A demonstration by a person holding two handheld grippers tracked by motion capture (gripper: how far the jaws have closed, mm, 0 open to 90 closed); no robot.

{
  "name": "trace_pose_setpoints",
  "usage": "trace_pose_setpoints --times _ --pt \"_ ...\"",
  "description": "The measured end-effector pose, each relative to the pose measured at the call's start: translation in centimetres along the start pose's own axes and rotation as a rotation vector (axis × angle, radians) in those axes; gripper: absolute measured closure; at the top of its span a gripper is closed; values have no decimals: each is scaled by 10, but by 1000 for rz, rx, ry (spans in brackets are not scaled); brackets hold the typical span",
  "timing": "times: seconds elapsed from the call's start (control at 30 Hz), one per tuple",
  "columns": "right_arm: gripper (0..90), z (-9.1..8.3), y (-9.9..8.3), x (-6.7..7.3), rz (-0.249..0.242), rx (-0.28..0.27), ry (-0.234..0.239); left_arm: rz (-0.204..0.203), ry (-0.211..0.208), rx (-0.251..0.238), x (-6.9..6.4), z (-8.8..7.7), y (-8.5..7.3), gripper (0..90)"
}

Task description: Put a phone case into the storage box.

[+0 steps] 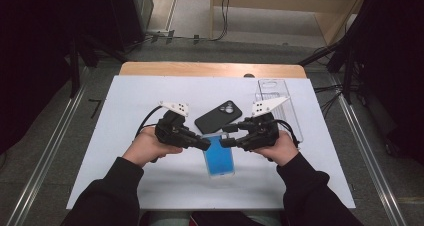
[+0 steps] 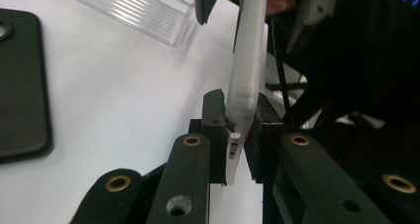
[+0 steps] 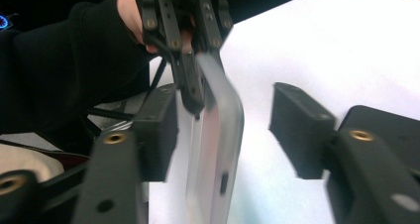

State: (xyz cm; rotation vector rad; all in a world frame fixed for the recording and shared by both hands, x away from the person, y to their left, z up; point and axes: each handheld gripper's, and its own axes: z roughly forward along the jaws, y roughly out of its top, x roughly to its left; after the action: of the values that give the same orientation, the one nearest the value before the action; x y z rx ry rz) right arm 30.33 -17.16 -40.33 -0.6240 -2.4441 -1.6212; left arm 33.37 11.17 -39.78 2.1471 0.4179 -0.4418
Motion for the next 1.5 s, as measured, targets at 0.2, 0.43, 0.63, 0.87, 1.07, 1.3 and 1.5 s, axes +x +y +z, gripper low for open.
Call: trace_pose_setpoints --times 0.2,0.43,0.63,0.87,1.07,1.3,1.5 --pt "217 3 -4 -1 13 -15 -72 -56 88 -37 -2 -10 1 813" --pt "0 9 -10 -4 44 -47 -175 -142 194 -85 -3 -15 1 812" --pt "0 14 -14 -3 86 -41 -250 -191 246 -117 -2 -17 2 812" --pt "0 19 -16 1 136 -64 -337 -228 326 -144 -6 -15 5 811" --pt "0 26 -16 9 153 -88 -430 -272 361 -129 -10 -10 6 810" --pt "0 35 -18 15 161 -91 -472 -315 392 -115 -13 -6 8 810" --pt "0 42 -19 18 166 -90 -495 -354 395 -122 -13 -5 8 810"
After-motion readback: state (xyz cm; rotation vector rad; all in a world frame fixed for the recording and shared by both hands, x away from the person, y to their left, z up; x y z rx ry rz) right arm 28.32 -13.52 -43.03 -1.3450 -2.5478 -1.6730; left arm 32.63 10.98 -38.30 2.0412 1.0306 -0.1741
